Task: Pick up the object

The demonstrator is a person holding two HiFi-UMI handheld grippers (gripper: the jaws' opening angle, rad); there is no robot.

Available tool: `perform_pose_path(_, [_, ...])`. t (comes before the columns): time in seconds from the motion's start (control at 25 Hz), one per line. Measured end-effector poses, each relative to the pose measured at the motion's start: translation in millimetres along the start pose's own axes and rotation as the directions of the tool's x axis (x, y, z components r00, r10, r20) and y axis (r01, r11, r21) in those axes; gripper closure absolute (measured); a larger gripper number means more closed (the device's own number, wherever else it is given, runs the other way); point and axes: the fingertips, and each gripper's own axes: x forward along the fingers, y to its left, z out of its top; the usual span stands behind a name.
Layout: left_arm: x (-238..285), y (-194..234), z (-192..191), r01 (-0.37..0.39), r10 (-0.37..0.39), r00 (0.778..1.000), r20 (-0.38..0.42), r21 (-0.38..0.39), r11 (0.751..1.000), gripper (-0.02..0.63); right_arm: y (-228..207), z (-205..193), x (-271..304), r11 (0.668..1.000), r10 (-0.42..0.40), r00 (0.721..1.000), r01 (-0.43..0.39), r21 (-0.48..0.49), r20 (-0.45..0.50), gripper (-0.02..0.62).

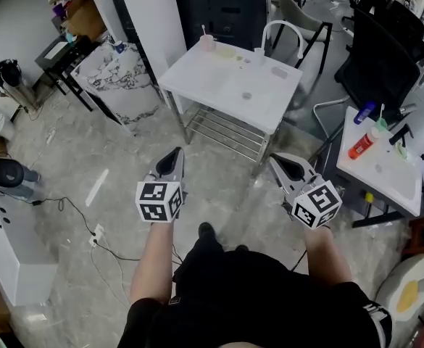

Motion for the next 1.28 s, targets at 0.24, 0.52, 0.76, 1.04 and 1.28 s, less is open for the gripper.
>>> perform_pose_path(0.24, [32, 35, -1, -0.005, 0.005, 1.0, -0.001, -0.052, 0.999, 0.595, -31, -2, 27, 0.998, -0.024, 1.0, 0.025, 0.055, -0.018, 0.584])
perform_pose_path(0.52, [82, 79, 6, 0.019, -0.02, 1.0, -0.011, -0.067, 0.998, 0.595, -57, -5, 84, 0.994, -0.024, 0.999, 0.028, 0.103, -0.043, 0.584])
perform_pose_path(0.76, [115, 114, 9, 0.039, -0.041, 0.999, -0.024, -0.066, 0.997, 0.595, -65, -6, 141, 0.993, 0.002, 0.999, 0.004, 0.118, -0.049, 0.584])
perform_pose_path(1.04, [124, 153, 1, 0.076, -0.079, 0.996, -0.046, -0.066, 0.995, 0.594, -59, 8, 208, 0.993, 0.024, 0.998, -0.017, 0.114, -0.053, 0.583])
perform_pose_path(1.28, [124, 193, 2, 0.094, -0.097, 0.995, -0.029, -0.081, 0.992, 0.595, -36, 28, 251, 0.996, 0.036, 0.999, -0.034, 0.078, -0.034, 0.584])
